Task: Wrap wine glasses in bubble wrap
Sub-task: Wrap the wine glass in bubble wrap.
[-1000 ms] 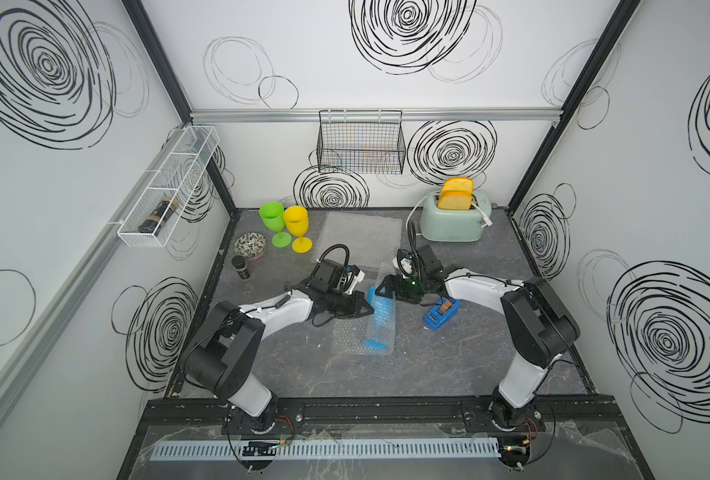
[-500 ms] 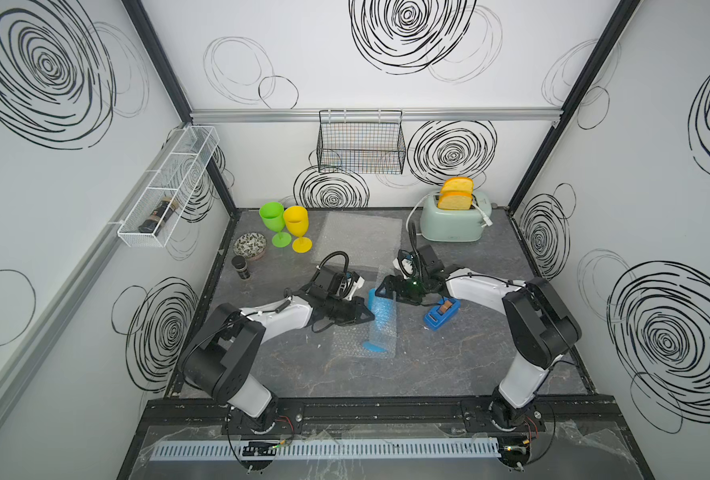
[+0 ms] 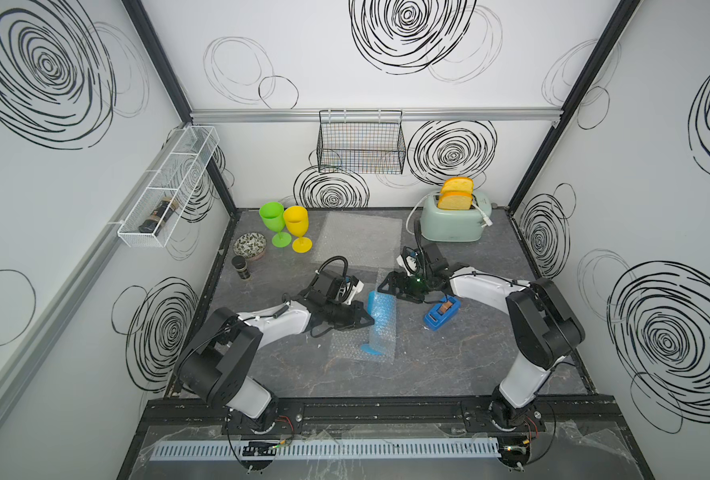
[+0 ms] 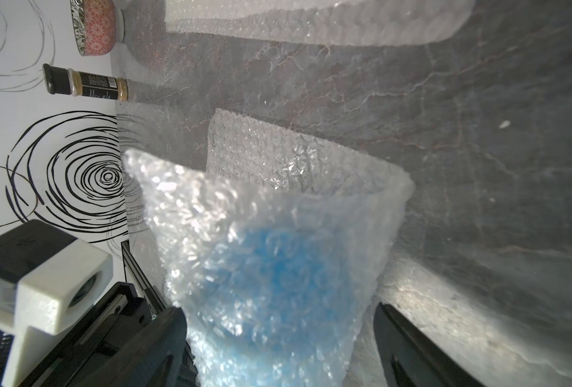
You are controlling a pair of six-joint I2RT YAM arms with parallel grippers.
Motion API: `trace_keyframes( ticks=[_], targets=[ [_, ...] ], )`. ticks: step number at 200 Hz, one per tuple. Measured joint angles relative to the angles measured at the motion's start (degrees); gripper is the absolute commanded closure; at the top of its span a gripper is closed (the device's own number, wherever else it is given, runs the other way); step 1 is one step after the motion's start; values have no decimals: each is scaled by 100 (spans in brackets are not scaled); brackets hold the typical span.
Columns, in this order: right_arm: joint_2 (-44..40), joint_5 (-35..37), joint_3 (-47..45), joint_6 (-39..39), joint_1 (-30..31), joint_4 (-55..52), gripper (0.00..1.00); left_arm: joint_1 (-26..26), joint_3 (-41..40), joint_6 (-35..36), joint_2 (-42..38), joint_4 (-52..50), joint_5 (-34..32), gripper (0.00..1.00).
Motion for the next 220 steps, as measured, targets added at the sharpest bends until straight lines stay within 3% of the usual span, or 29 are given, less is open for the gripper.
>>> trace_keyframes(
  ticks=[62, 107, 143, 164, 220],
  targets=[
    [9, 4, 0, 17, 160, 0, 7, -37, -92, 0, -2, 72, -11, 93],
    [151, 17, -7, 66, 170, -2, 20, -61, -116, 2, -31, 72, -22, 92],
    [214, -26, 0, 83, 160, 31, 19, -61, -120, 4, -109, 57, -35, 62],
    [234, -22, 24, 81, 160, 20, 19, 7, -70, 48, -179, -66, -70, 38],
    [286, -20, 103, 35, 168, -9, 18, 444, 542, 190, 13, -262, -197, 28]
  ],
)
